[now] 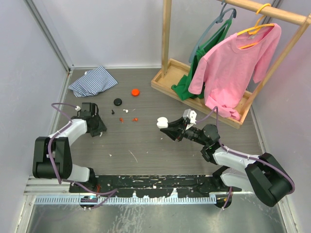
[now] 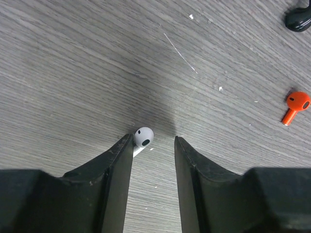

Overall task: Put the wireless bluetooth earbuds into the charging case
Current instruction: Pick up the earbud from the center of the board.

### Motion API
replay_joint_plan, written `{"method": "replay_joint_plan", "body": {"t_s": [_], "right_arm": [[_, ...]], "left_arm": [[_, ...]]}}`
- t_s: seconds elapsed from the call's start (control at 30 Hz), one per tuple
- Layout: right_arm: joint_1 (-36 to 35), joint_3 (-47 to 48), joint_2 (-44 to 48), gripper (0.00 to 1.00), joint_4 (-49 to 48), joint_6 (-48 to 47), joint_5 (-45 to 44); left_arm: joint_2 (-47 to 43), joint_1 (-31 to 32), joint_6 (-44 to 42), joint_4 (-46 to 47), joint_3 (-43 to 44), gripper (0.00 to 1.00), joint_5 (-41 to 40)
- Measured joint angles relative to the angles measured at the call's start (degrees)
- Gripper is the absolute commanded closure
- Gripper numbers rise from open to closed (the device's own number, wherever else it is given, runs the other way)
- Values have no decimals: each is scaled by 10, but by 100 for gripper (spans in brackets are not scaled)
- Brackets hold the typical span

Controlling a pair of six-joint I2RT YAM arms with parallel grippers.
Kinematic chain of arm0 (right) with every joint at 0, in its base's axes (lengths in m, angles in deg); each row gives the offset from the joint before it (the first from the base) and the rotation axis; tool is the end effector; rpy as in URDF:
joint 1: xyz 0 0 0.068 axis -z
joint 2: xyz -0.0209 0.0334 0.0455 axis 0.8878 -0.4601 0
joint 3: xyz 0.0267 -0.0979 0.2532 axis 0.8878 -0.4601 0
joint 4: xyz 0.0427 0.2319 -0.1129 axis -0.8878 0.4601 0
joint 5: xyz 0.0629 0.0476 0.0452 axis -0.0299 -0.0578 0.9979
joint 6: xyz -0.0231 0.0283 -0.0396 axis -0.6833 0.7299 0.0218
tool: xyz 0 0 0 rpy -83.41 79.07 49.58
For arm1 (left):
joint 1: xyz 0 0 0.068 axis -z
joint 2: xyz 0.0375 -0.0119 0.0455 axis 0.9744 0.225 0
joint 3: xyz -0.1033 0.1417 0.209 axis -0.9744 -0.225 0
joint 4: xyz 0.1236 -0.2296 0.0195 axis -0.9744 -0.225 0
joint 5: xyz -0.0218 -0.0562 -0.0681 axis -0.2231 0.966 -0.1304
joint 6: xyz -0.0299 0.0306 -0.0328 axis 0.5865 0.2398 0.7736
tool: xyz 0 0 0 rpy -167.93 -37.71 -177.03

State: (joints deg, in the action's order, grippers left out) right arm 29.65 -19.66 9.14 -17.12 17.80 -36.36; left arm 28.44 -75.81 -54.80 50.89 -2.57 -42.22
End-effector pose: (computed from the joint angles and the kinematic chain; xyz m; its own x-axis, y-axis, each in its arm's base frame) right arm 0.1645 0.1305 0.2180 -0.0178 0.1676 -0.9857 -0.9254 0.3704 0.0797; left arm 0.2537 -0.0031 0.1640 -0.7495 -0.5126 -0.4189 -0.4760 0.8571 -0.1971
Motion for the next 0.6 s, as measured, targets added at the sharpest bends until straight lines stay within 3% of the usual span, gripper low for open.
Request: {"method": "replay_joint_plan", "body": {"t_s": [0.4, 0.6], "right_arm": [[0, 0, 0, 99, 2, 0, -1], [0, 0, 0, 99, 3, 0, -2]], "left_arm": [[18, -1, 18, 22, 0, 86, 71], [23, 15, 47, 51, -10, 89, 122]]}}
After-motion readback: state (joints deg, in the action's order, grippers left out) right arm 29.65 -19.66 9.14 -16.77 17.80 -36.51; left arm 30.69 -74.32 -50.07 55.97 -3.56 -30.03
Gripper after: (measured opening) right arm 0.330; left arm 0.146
